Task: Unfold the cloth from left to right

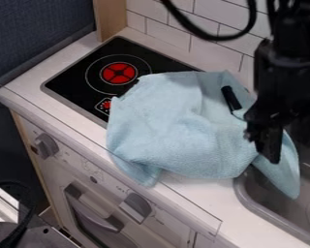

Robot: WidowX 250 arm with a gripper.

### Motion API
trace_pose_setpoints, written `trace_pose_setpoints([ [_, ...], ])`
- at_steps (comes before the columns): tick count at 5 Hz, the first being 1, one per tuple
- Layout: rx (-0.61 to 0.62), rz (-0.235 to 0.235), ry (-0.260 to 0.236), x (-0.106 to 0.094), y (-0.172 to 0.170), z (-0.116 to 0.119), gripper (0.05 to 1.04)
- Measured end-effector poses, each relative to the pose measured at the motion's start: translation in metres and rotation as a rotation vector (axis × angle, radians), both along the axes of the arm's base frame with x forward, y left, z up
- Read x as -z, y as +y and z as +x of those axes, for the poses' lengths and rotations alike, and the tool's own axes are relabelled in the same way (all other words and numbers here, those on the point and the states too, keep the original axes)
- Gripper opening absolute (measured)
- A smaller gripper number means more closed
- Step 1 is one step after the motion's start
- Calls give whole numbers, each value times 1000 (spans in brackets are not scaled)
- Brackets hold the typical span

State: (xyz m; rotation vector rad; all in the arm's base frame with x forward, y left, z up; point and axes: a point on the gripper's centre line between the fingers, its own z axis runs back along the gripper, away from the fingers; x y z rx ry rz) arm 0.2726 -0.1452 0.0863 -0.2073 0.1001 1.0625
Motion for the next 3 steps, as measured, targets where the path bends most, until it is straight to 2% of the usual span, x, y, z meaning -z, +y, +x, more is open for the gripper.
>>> trace_pose_setpoints([
  [1, 54, 59, -23, -22, 7, 2, 1009],
  [2, 246, 113, -46, -32, 24, 9, 1003],
  [3, 421, 110, -86, -16, 63, 16, 1001],
])
